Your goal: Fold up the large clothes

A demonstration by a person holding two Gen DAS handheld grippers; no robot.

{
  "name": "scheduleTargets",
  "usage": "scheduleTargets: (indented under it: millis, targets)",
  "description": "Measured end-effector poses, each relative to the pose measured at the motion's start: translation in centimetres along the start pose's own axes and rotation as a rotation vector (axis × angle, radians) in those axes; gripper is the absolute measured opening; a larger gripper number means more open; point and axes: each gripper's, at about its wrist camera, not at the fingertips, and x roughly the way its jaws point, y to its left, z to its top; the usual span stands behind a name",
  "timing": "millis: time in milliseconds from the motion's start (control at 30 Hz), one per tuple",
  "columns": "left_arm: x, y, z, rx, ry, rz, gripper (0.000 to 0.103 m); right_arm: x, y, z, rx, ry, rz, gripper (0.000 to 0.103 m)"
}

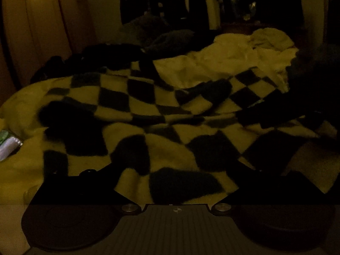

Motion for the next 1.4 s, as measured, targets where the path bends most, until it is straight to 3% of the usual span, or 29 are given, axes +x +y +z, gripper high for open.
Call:
scheduleTargets:
  millis: [200, 567, 1400]
  targets:
    - [0.3, 2.8, -0.8, -0.081, 0.024, -0.120, 0.103, 1.0, -0.9, -0.8, 0.090, 0.058, 0.031, 0.102]
    - [0.9, 1.8, -0.7, -0.019, 0.051, -0.080, 0.103, 2.2, 0.1, -1.4, 0.050, 0.105, 0.028, 0.102]
    - [1.6, 1.5, -0.5, 0.007, 0.078, -0.066, 0.103, 3.7, -1.9, -1.9, 0.176, 0.169, 0.063, 0.103]
